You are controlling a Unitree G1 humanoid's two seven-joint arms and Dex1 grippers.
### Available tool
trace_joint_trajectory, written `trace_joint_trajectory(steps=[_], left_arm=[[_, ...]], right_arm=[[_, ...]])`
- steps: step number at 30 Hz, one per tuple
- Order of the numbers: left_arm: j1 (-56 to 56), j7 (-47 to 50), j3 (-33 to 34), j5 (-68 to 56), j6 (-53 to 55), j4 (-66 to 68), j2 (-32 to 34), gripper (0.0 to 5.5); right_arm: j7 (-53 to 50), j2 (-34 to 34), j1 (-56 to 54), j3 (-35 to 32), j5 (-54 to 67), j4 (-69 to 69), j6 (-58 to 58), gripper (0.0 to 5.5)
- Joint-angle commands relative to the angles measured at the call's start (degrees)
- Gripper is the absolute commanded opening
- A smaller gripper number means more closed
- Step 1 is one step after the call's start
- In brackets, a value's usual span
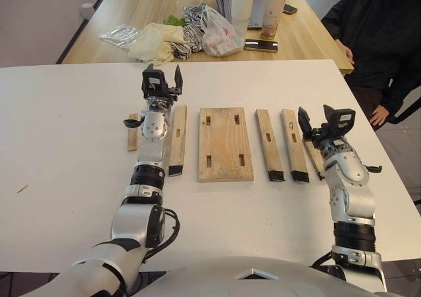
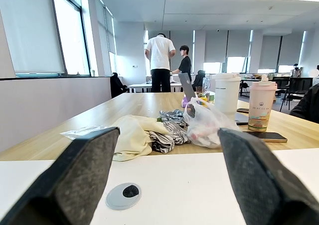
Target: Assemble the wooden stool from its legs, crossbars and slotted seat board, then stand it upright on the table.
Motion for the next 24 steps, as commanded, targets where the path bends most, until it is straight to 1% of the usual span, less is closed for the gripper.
trace_joint_trajectory(steps=[1, 7, 11, 20, 24], left_arm=[[0.95, 0.17, -0.35, 0.65, 1.22, -1.07, 0.19, 3.61], [1.68, 0.42, -0.62, 0.78, 1.68, -1.88, 0.11, 3.61], [1.80, 0.33, -1.02, 0.92, 1.92, -2.18, -0.09, 3.61], [2.07, 0.30, -1.39, 1.16, 2.20, -2.54, -0.38, 3.61], [2.38, 0.28, -1.50, 1.20, 2.39, -2.99, -0.51, 3.61]], right_arm=[[0.51, -0.84, 4.35, 1.08, -0.22, -2.00, 3.37, 3.52], [-0.89, -0.48, 8.46, 2.27, -0.93, -3.05, 6.57, 3.52], [-1.68, -1.01, 8.57, 1.21, -0.83, -2.37, 6.01, 3.52], [-0.13, -3.45, 12.54, -0.87, -0.75, -2.40, 7.36, 3.52], [-0.10, -4.29, 13.30, -0.68, -0.82, -2.29, 8.85, 3.52]])
